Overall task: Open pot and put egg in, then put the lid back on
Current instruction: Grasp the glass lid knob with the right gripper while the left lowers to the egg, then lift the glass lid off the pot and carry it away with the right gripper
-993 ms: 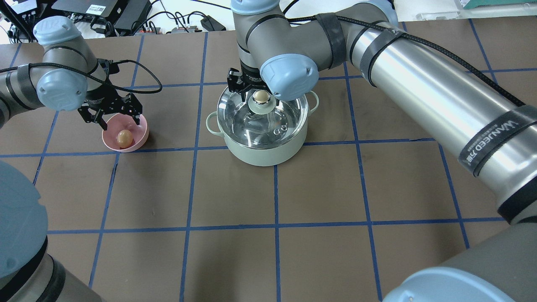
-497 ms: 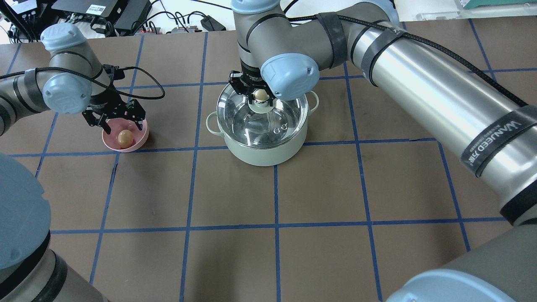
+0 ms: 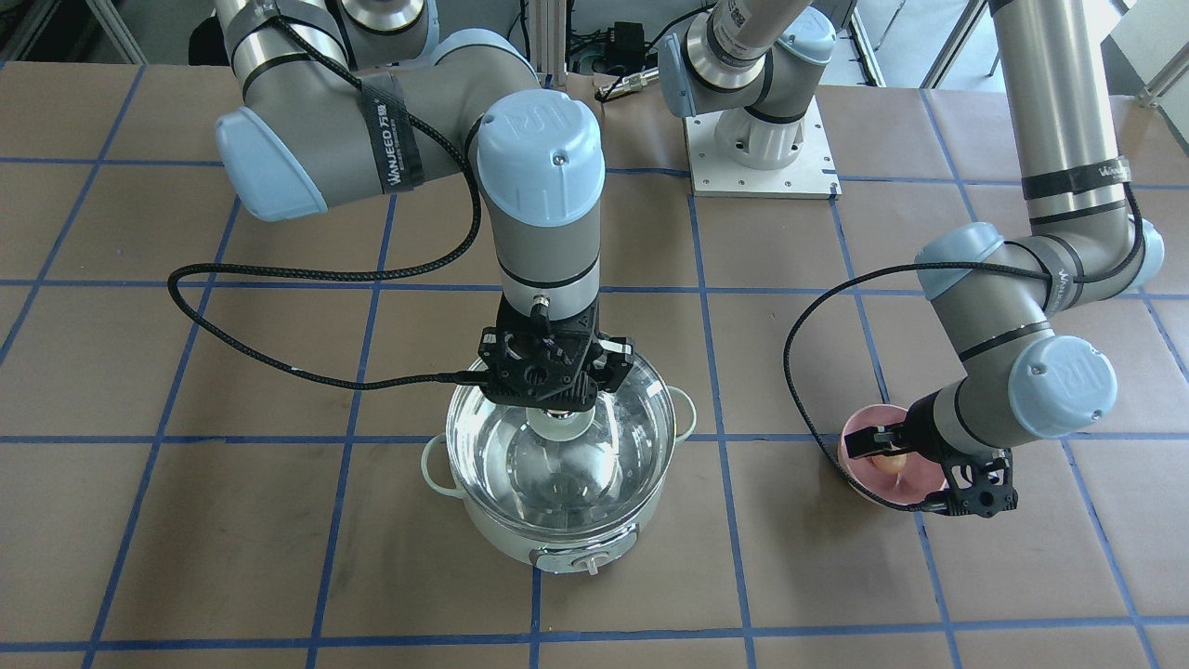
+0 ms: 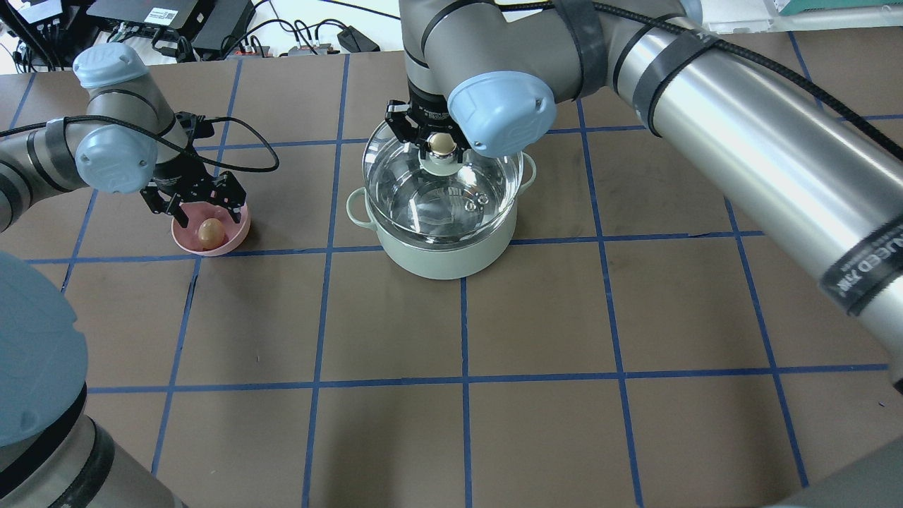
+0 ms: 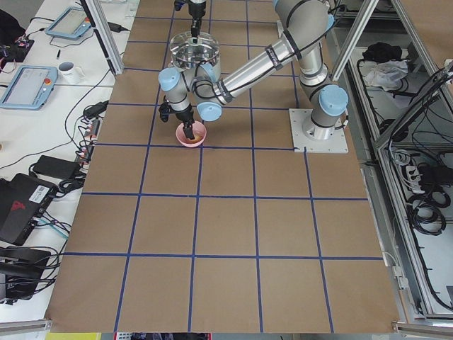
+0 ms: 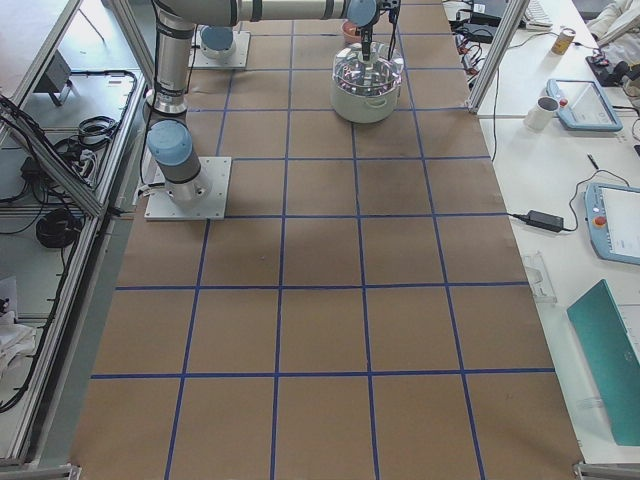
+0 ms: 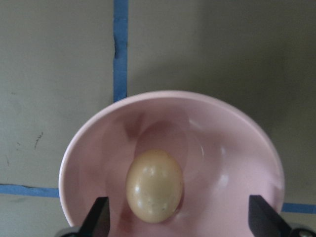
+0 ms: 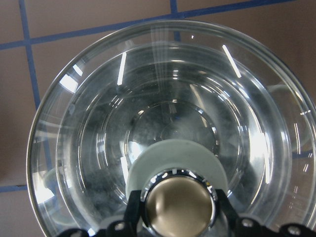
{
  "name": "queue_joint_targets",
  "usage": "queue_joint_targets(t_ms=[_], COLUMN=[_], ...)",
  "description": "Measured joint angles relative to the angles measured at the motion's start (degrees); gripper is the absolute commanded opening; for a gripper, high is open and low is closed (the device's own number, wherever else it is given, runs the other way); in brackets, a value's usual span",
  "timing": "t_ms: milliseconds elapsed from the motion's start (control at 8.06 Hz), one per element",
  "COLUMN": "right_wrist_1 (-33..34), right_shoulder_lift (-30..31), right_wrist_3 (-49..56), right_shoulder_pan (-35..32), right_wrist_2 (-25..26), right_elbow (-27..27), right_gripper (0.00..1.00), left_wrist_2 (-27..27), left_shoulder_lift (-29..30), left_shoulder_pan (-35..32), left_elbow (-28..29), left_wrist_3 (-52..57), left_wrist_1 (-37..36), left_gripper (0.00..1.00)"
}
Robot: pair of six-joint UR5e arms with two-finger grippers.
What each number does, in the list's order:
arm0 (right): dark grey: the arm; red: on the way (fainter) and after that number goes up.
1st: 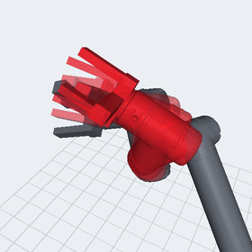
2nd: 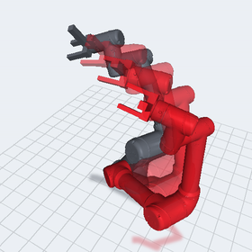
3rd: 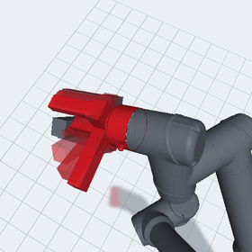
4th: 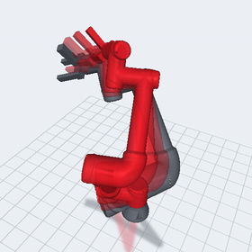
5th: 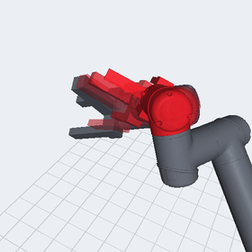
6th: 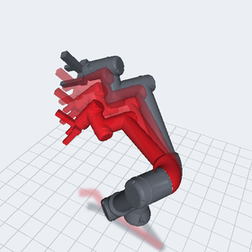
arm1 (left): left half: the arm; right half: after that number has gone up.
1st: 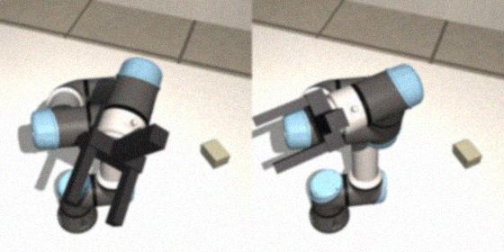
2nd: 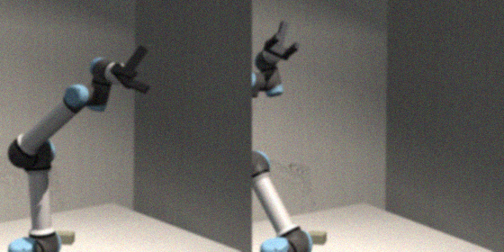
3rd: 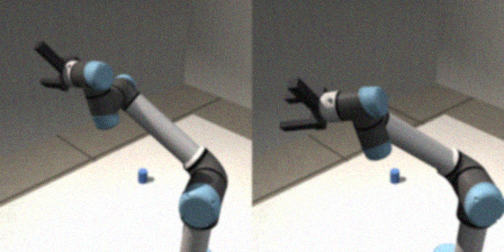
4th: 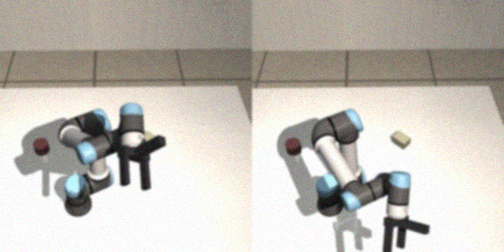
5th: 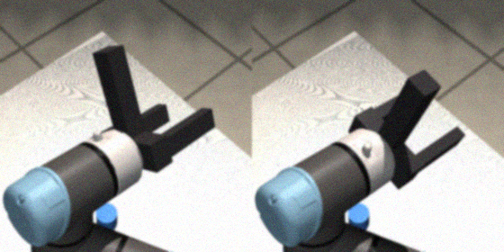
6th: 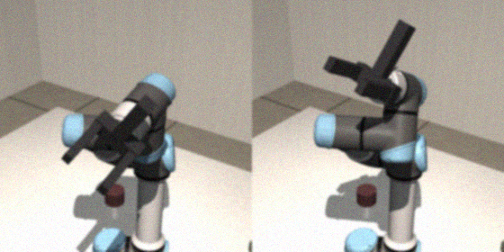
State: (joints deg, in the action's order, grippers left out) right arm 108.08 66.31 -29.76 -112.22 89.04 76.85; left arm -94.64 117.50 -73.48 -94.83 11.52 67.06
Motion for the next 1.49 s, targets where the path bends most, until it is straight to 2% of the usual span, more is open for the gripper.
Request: queue_joint_targets(t_ms=[248, 745, 1117, 1490], right_wrist_1=[-3.38, -12.33, -17.09, -18.32], right_shoulder_lift=[4.05, 10.63, 12.18, 12.90], right_wrist_3=[2.96, 16.31, 24.67, 29.13], right_shoulder_pan=[2.45, 14.30, 21.51, 24.13], right_wrist_2=[-0.30, -0.45, 0.16, 0.42], right_elbow=[-0.02, 0.67, 0.92, 1.38], right_gripper=[0.05, 0.05, 0.04, 0.03], left_wrist_2=[-0.05, -0.09, 0.03, 0.14], left_shoulder_lift=[0.17, 0.74, 0.80, 1.22], left_shoulder_pan=[0.00, 0.00, 0.12, 0.22], left_elbow=[0.00, 0.08, 0.08, 0.08], left_wrist_3=[1.92, 4.37, 5.32, 5.43], left_wrist_1=[0.00, -0.07, -0.09, -0.12], left_gripper=[1.00, 0.99, 0.99, 0.99])
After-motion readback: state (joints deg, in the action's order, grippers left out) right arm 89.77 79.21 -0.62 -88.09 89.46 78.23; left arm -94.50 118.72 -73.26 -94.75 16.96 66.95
